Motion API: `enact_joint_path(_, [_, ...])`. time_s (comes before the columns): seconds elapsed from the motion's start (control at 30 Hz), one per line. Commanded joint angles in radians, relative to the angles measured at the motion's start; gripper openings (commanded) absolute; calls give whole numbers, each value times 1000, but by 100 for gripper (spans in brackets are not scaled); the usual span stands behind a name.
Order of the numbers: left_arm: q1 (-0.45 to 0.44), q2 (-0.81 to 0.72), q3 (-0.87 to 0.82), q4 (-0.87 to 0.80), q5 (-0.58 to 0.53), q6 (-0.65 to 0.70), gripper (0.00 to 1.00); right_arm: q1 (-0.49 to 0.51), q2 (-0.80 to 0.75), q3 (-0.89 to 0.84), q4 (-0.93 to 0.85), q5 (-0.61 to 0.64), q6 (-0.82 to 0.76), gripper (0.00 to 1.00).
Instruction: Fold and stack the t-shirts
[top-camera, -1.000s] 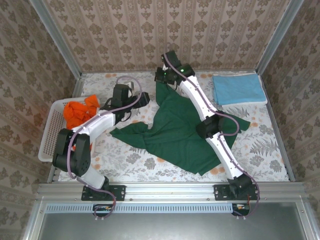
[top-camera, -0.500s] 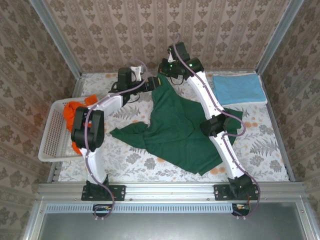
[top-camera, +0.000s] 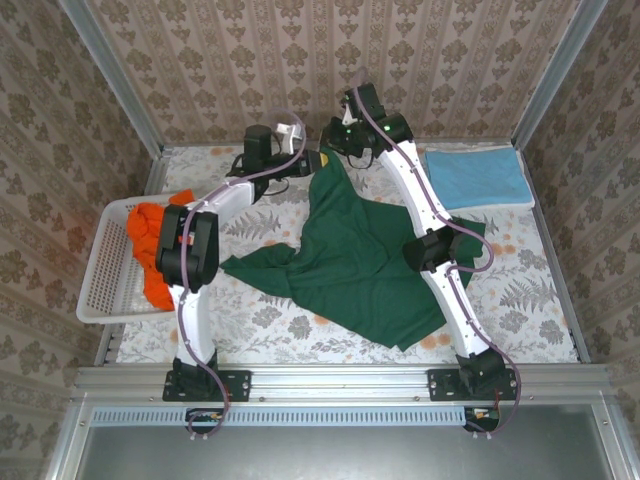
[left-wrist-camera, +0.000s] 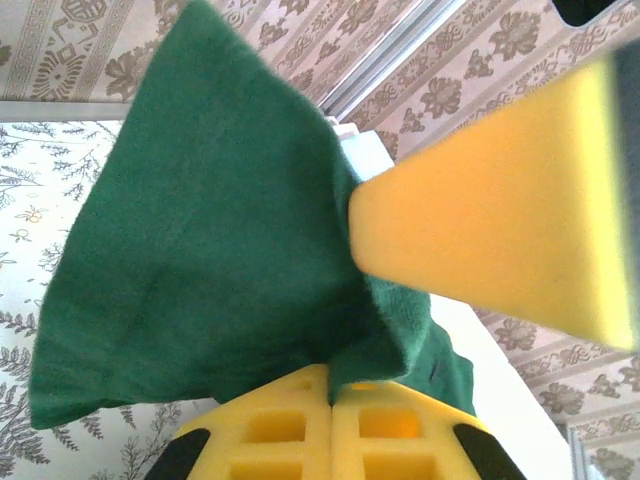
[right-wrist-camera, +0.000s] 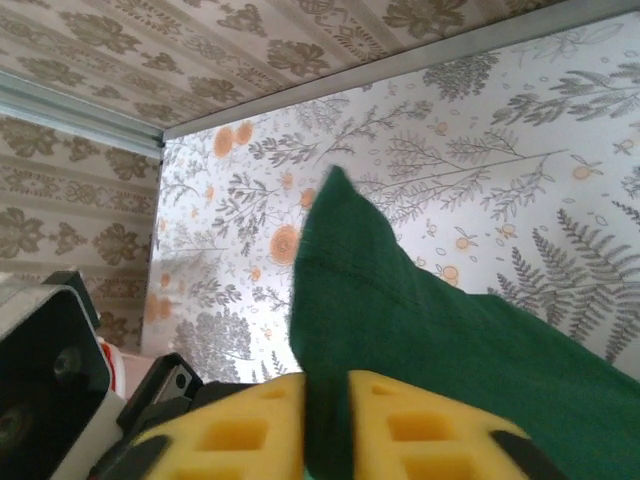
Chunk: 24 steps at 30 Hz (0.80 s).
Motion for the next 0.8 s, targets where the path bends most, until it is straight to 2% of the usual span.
enact_joint_path(0.0, [14, -60, -4, -48, -35, 70, 0, -33, -56, 75, -119, 72, -29, 47])
enact_joint_path(0.03, [20, -78, -20, -52, -59, 84, 0, -47, -78, 75, -169, 105, -50, 52])
enact_joint_path(0.1, [27, -108, -52, -49, -94, 106, 0, -70, -121, 75, -268, 179, -106, 56])
enact_joint_path(0.3, [34, -155, -93, -77, -167, 165, 0, -114, -157, 76, -632, 472, -234, 55])
enact_joint_path(0.4, [39, -159, -104, -72, -170, 164, 0, -118, -136, 75, -714, 588, -229, 55])
enact_joint_path(0.5, [42, -159, -105, -70, -159, 162, 0, -124, -141, 75, -671, 487, -254, 57])
enact_joint_path(0.6, [42, -162, -105, -80, -151, 164, 0, -138, -160, 71, -669, 476, -261, 59])
enact_joint_path(0.77, [42, -163, -99, -82, -147, 157, 0, -196, -268, -49, -649, 396, -282, 62])
